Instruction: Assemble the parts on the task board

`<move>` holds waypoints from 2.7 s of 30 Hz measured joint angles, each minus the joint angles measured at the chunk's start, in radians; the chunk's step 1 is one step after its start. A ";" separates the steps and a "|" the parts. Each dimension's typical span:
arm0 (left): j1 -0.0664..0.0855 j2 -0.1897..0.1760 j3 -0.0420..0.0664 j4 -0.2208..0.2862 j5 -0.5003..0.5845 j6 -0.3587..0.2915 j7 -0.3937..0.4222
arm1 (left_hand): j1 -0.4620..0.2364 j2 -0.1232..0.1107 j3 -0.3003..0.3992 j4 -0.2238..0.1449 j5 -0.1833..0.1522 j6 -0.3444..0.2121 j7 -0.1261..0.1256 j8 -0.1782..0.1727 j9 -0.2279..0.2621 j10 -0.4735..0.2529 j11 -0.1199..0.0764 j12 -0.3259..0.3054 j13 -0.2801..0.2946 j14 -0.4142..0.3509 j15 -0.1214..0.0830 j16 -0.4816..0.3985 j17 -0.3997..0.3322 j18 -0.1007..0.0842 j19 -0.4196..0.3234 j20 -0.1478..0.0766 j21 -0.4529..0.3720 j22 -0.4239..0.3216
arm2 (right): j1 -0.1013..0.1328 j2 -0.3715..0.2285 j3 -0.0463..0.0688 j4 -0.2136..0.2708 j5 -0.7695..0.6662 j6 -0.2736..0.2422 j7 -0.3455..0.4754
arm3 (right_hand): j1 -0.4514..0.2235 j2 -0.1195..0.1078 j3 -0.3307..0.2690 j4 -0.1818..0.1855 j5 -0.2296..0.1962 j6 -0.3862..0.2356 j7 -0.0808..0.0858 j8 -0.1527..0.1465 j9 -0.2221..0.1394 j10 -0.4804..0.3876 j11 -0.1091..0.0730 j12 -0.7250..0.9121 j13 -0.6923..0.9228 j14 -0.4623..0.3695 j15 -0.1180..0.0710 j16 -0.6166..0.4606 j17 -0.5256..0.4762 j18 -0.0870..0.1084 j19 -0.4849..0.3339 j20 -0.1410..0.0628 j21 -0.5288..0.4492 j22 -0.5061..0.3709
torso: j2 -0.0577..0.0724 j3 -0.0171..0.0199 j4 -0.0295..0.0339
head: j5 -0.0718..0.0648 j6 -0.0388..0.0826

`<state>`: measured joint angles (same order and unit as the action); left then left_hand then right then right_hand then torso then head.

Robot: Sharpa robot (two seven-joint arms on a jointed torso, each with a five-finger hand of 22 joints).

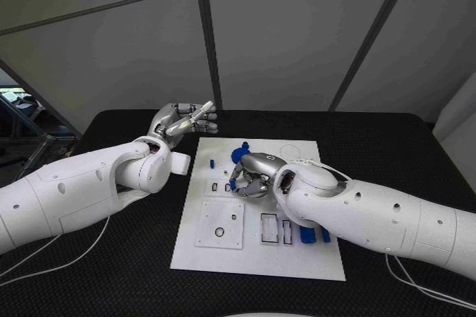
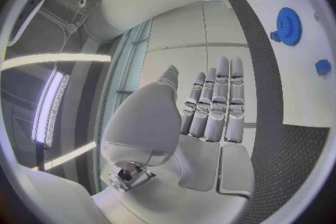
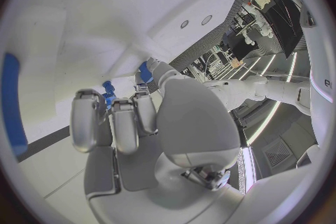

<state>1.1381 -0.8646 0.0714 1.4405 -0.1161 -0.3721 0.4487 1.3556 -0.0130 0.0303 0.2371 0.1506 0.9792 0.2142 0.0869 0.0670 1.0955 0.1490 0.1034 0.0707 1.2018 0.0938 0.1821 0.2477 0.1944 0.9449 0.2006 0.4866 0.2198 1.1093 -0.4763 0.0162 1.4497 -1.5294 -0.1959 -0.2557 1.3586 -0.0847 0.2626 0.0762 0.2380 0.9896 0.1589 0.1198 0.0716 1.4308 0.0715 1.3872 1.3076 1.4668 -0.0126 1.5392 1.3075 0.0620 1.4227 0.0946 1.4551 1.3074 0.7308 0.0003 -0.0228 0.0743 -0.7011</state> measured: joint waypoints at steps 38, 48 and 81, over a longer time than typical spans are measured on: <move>0.000 -0.008 0.000 0.001 -0.011 -0.001 -0.020 | 0.000 0.000 -0.007 -0.007 0.000 0.016 -0.008 -0.005 0.001 0.030 -0.004 0.005 0.005 0.020 -0.008 0.001 0.015 0.000 -0.002 -0.005 0.016 0.007 | -0.005 -0.090 -0.002 0.106 0.041 -0.154 0.069 | -0.011 -0.012 -0.185 0.091 -0.051 -0.149 0.028 -0.012 0.001 -0.113 0.027 -0.114 -0.040 0.000 0.025 -0.006 0.000 0.000 -0.022 0.029 -0.022 -0.008 | -0.002 0.0011 0.0001 | 0.002 0.005; 0.000 -0.042 0.000 0.043 -0.188 0.014 -0.200 | 0.003 -0.007 -0.011 0.003 -0.004 0.068 -0.065 0.032 0.021 0.175 -0.071 0.132 0.098 0.237 -0.088 0.265 0.200 0.000 0.171 -0.088 0.217 0.119 | 0.027 -0.272 0.028 0.234 0.208 -0.190 0.191 | 0.029 0.017 -0.193 0.083 -0.001 -0.106 0.010 0.027 0.007 -0.128 0.012 -0.134 -0.068 0.000 0.025 -0.041 0.000 0.000 -0.057 0.023 -0.059 -0.068 | -0.013 0.0005 0.0001 | 0.009 0.009; 0.138 0.118 -0.091 0.021 -0.939 0.474 -1.006 | -0.176 0.066 -0.236 0.056 -0.012 -0.024 -0.166 0.527 0.393 0.220 -0.163 1.130 1.017 0.264 -0.160 1.189 1.060 -0.109 0.438 -0.163 0.901 1.002 | 0.103 -0.374 0.044 0.130 0.380 -0.190 0.148 | 0.053 0.015 -0.211 0.084 0.166 -0.095 0.000 0.051 0.000 -0.130 0.002 -0.148 -0.091 0.000 0.018 -0.085 0.000 0.016 -0.080 0.016 -0.097 -0.123 | -0.076 0.0178 0.0027 | 0.012 -0.042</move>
<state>1.2762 -0.7463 -0.0196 1.4614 -1.0553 0.1018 -0.5568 1.1791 0.0530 -0.2056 0.2936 0.1389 0.9556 0.0482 0.6136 0.4600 1.3158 -0.0140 1.2334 1.0872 1.4655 -0.0666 1.3710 1.3080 0.0857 1.3829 0.0376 1.3873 1.2214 1.2119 -0.8502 0.0598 1.5794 -1.1493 -0.3859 -0.1076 1.4120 -0.0693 0.0511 0.1602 0.4040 0.8942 0.1587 0.1704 0.0715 1.3009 0.0732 1.2394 1.2162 1.4668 0.0051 1.4537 1.3078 0.0776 1.3425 0.1106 1.3586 1.1848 0.6545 0.0181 -0.0201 0.0865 -0.7435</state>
